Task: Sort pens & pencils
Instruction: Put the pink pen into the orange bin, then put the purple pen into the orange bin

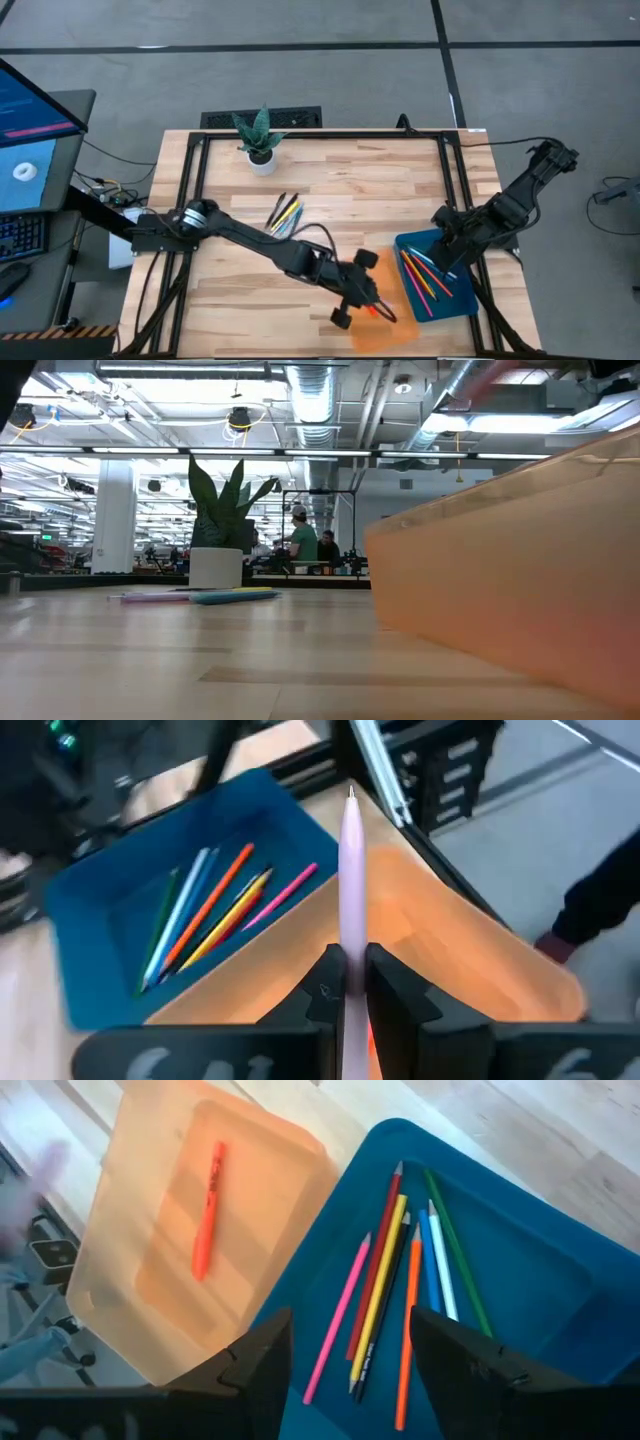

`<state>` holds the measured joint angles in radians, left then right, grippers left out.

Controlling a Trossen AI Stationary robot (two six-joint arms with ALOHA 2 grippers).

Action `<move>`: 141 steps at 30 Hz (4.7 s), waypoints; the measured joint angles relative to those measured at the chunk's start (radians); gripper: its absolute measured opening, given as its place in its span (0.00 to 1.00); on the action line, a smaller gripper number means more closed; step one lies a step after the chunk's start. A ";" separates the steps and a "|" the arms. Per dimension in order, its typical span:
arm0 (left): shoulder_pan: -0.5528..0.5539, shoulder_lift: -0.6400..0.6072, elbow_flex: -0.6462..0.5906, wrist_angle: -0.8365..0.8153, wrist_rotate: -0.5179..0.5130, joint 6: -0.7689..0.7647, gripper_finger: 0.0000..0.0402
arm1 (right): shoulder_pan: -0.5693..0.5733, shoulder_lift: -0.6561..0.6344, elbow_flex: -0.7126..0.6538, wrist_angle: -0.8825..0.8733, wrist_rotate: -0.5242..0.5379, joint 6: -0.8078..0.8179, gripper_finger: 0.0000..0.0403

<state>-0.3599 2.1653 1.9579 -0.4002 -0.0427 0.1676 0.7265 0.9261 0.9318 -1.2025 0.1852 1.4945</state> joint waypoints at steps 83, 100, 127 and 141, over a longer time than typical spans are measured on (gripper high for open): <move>0.160 -0.518 -0.942 -0.466 -0.212 -1.340 0.49 | -0.054 -0.039 0.000 -0.040 -0.004 -0.195 0.55; 0.216 -0.518 -1.133 -0.252 -0.126 -1.291 0.44 | -0.094 -0.039 0.000 -0.041 -0.026 -0.197 0.55; 0.216 -0.515 -0.930 -0.273 -0.106 -1.226 0.03 | -0.095 -0.038 0.000 -0.039 -0.012 -0.220 0.55; 0.156 -0.516 -0.732 -0.239 -0.196 -1.224 0.04 | -0.094 -0.038 0.000 -0.039 0.000 -0.223 0.55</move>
<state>-0.2042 1.6489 1.2264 -0.6395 -0.2382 -1.0561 0.6323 0.8879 0.9320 -1.2419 0.1852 1.2712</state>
